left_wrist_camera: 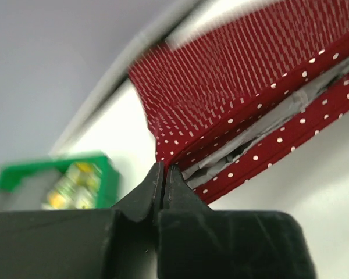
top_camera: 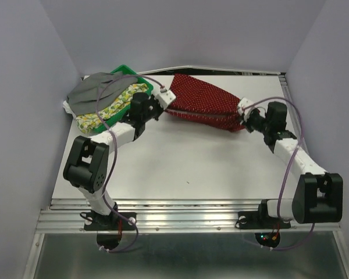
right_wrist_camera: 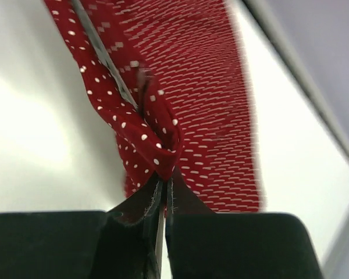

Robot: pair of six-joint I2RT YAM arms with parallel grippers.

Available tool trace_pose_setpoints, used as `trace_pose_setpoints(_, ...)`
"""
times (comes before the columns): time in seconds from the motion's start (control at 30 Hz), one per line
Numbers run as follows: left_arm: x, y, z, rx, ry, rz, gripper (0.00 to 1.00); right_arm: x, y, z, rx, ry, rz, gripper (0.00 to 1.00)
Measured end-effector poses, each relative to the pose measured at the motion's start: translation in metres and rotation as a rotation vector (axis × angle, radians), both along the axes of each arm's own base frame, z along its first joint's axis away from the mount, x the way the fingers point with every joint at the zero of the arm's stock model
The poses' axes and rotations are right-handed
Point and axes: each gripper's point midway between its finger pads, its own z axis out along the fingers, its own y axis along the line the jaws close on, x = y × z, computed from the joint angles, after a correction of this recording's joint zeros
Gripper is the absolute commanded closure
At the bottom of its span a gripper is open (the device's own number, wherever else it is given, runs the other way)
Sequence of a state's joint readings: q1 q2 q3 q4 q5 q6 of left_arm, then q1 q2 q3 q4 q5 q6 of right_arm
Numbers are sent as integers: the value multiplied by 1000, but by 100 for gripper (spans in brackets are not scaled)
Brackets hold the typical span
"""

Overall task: Fold and stack the skirts
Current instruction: Flatten the skirt out

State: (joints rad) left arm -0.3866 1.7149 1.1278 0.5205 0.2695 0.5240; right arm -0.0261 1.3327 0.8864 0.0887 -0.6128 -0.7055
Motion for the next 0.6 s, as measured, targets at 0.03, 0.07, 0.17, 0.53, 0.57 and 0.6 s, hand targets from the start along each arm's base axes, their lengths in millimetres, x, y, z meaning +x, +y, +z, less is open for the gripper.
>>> trace_pose_setpoints(0.03,-17,6,-27,53,58,-19,100,-20,10,-27,-45,51,49,99)
trace_pose_setpoints(0.07,-40,15,-65,126,143,-43,100,-37,19,-45,-74,86,94,99)
trace_pose_setpoints(0.17,-80,30,-110,237,245,-87,100,-90,47,-77,-153,134,244,91)
trace_pose_setpoints(0.53,-152,67,-92,470,160,-212,7,-194,84,-76,-290,-56,535,0)
trace_pose_setpoints(0.57,-159,70,-88,487,151,-223,7,-190,82,-76,-292,-45,517,0)
trace_pose_setpoints(0.6,-165,73,-85,502,152,-234,8,-184,79,-77,-294,-18,483,0)
